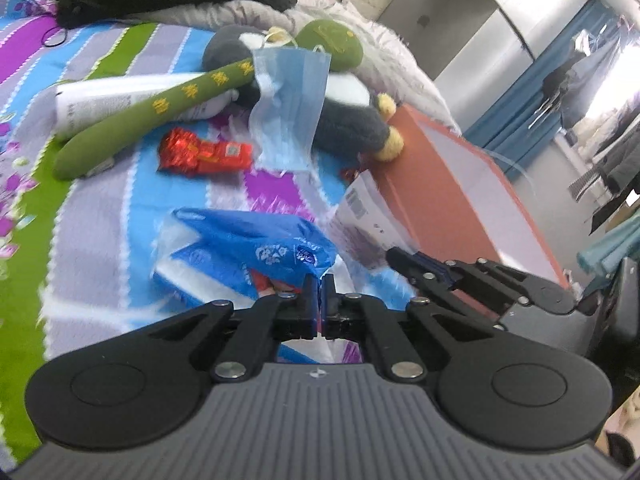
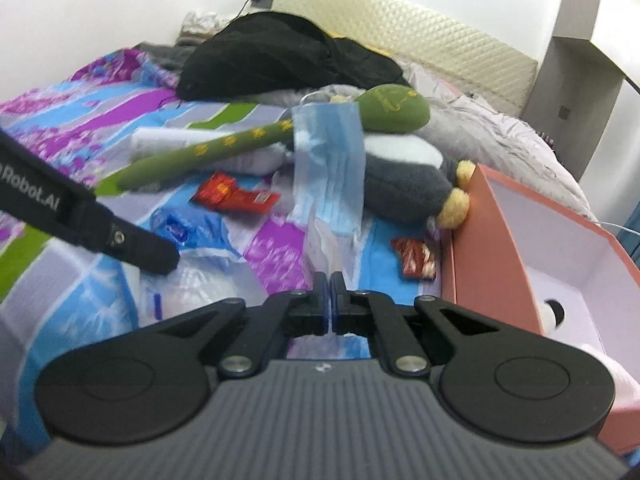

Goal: Organize soft objects
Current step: 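Carry the tissue bag with the left tool while the right tool carries the pouch over the box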

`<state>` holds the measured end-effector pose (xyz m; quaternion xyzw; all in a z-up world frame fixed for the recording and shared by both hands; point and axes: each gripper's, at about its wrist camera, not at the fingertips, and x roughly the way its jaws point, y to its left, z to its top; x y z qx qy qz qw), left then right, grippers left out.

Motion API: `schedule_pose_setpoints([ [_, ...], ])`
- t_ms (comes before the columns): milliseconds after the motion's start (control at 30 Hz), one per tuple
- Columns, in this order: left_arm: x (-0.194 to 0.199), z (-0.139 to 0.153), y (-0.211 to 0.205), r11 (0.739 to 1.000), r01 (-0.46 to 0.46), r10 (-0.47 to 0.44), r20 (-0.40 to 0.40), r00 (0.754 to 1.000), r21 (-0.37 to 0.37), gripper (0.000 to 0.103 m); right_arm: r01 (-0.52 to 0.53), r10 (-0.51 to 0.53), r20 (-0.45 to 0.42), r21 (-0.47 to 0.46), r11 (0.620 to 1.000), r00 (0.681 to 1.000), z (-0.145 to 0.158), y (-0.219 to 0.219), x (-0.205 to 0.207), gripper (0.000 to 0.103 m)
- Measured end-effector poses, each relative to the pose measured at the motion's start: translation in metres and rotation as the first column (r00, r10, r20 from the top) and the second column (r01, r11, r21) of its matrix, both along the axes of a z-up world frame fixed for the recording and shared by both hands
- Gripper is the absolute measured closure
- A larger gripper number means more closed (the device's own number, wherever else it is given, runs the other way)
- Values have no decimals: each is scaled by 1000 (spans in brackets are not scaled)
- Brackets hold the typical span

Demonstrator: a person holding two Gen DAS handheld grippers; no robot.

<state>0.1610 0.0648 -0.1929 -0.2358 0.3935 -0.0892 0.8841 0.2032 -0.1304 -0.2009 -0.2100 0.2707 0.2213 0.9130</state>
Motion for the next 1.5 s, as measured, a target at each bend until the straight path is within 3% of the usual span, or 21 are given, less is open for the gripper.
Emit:
schedule_pose_setpoints([
  [333,-46,-5,-2,1000,14,-13,-72,997,20,101,-38,36,-104,-17,999,994,-4,-4,-44,98],
  [400,-51,-7,-1,1000,-1,2,-88,996,11,101,-43,42,-138,-4,999,990,-7,-6,-50,98],
  [500,-56,-6,-4,998,-12,18,-95,995,58,99,-42,50,-194,47,998,980,-9,-10,-53,96],
  [600,-55,-6,-6,998,-18,25,-112,993,62,83,-34,55,-231,94,995,971,-9,-14,-52,95],
  [633,-54,-6,-5,998,-21,27,-116,993,51,71,-30,55,-244,104,994,968,-8,-15,-50,94],
  [700,-53,-5,-5,999,-32,35,-112,993,27,62,-19,58,-277,141,990,959,-7,-18,-48,90],
  [767,-51,-5,-4,999,-44,44,-117,992,2,61,3,61,-322,194,981,945,-7,-24,-45,68],
  [800,-50,-6,-4,999,-52,50,-124,991,-13,61,19,62,-345,227,974,937,-7,-29,-43,62],
  [933,-45,-10,0,991,-114,104,-150,983,-63,60,64,77,-396,332,941,915,-6,-41,-38,58],
  [1000,-42,-13,3,986,-146,131,-165,978,-83,58,105,57,-410,362,926,910,-7,-46,-33,49],
  [1033,-41,-15,4,982,-164,147,-175,974,-92,57,123,38,-409,360,925,912,-9,-46,-30,45],
  [1167,-34,-21,6,971,-214,190,-193,962,-108,57,133,-2,-381,319,938,924,-22,-36,-15,45],
  [1367,-25,-27,0,965,-248,225,-219,950,-86,53,77,6,-349,222,972,937,-46,-23,-9,43],
  [1500,-22,-31,-2,965,-252,231,-224,947,-72,53,47,14,-311,188,981,950,-49,-20,-12,48],
])
